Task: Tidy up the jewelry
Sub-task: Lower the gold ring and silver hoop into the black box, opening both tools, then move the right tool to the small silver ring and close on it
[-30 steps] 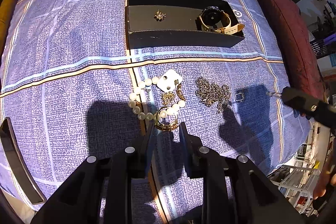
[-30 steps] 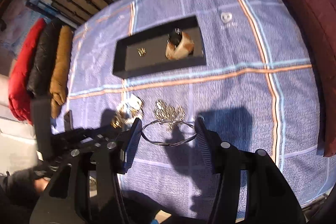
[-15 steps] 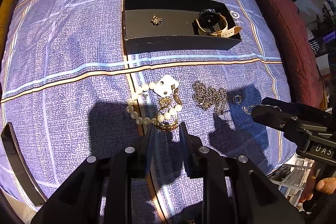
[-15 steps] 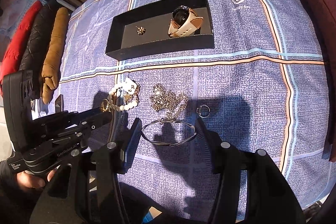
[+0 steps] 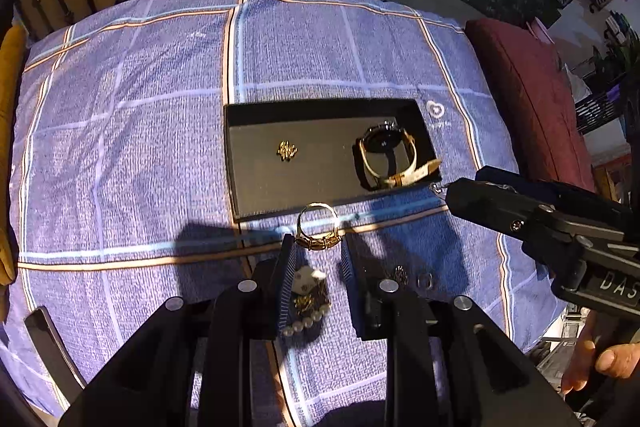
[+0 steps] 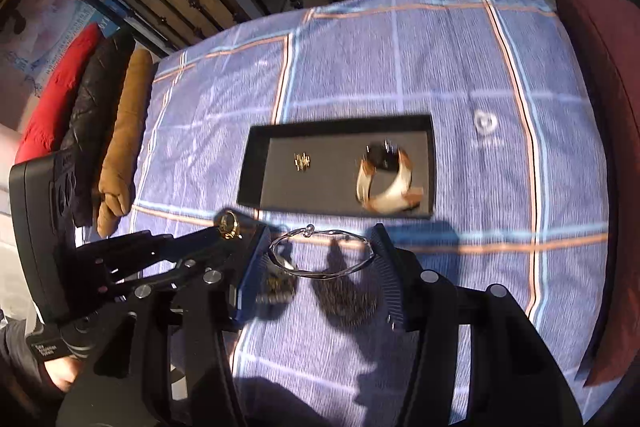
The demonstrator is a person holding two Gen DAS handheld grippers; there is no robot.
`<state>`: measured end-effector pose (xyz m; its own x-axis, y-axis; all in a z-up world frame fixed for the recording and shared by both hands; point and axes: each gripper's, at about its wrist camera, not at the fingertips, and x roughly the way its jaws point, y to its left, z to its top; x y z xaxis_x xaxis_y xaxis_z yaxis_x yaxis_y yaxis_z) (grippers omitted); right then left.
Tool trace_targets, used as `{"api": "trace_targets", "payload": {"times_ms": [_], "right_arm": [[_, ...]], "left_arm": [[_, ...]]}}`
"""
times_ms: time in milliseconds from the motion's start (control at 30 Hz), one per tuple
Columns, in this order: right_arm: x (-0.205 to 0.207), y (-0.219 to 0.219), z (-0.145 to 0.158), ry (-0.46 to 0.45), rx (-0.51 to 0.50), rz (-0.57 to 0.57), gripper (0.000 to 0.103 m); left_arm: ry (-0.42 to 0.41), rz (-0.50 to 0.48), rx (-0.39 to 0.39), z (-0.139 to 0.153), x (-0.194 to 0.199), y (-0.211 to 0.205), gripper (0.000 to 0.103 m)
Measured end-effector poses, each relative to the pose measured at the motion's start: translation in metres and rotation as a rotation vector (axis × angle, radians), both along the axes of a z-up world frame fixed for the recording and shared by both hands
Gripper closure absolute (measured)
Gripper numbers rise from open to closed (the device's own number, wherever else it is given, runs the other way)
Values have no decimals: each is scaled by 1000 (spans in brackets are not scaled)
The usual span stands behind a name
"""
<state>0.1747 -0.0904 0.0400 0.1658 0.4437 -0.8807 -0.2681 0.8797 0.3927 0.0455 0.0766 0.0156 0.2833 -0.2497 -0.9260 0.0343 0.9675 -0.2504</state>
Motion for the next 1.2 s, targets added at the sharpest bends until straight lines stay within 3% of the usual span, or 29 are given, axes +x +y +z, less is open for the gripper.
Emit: {"api": "trace_targets", "payload": {"times_ms": [167, 300, 367, 433, 500, 633, 700, 833, 967, 1133, 1200], "right_arm": [[39, 14, -13, -8, -21, 5, 51], [63, 21, -44, 28, -72, 12, 50], [69, 21, -58, 59, -103, 7, 47], [71, 16, -60, 54, -123, -5, 40], [70, 8, -54, 40, -115, -25, 37], [55, -20, -38, 6, -124, -87, 16], [39, -35, -37, 20, -124, -119, 14], [-4, -60, -64, 161, -109, -145, 11], [-51, -63, -88, 244, -146, -127, 11], [-80, -56, -102, 264, -244, -128, 11], [-85, -51, -103, 257, -226, -97, 11]], "left_arm": [[1, -3, 28, -11, 33, 4, 80], [31, -11, 65, -28, 53, 3, 79], [49, -19, 92, -35, 57, 3, 67], [56, -15, 106, -37, 58, 5, 48], [46, -13, 90, -33, 54, 10, 45], [32, 25, 65, -22, 36, 27, 26], [47, 44, 41, -22, 20, 36, 21], [116, 57, 42, -39, -15, 46, 21], [174, 48, 64, -58, -51, 46, 21], [173, 28, 73, -65, -75, 35, 21], [162, 14, 62, -66, -78, 28, 21]]}}
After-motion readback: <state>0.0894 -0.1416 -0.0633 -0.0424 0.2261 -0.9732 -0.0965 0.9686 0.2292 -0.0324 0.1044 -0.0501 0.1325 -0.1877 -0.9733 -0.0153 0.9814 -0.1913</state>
